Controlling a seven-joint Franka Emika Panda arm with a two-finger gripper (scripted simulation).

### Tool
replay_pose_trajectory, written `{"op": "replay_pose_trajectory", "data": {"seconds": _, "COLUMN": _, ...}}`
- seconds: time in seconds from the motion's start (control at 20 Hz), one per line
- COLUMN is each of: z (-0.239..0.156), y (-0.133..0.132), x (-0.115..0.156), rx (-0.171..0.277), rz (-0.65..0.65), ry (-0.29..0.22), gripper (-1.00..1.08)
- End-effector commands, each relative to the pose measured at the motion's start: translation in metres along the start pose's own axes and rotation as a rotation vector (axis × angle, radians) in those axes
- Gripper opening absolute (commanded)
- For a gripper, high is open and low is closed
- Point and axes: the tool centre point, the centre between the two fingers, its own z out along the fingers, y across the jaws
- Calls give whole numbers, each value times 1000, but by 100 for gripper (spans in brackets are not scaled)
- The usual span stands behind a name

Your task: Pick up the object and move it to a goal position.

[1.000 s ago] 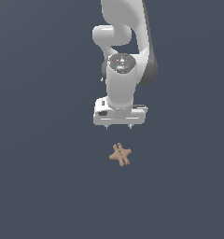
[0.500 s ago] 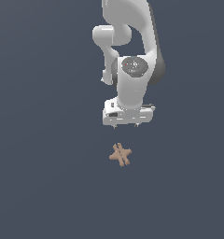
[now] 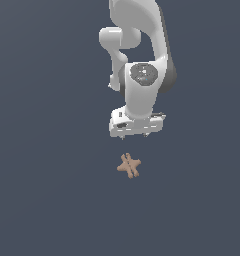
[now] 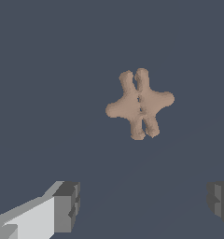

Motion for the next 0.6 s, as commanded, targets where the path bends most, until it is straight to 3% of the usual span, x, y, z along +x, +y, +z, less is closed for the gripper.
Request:
{"op": "replay_pose_trajectory", "data": {"seconds": 0.0, "z": 3, "y": 1, "x": 3, "rx": -2, "rz": -31, "ry": 1, "gripper": 100}}
{"op": "replay_pose_trajectory", "data": {"seconds": 0.55, "z": 27, "y": 9, "x": 25, "rx": -15, "rz": -271, "ry": 11, "gripper": 100}}
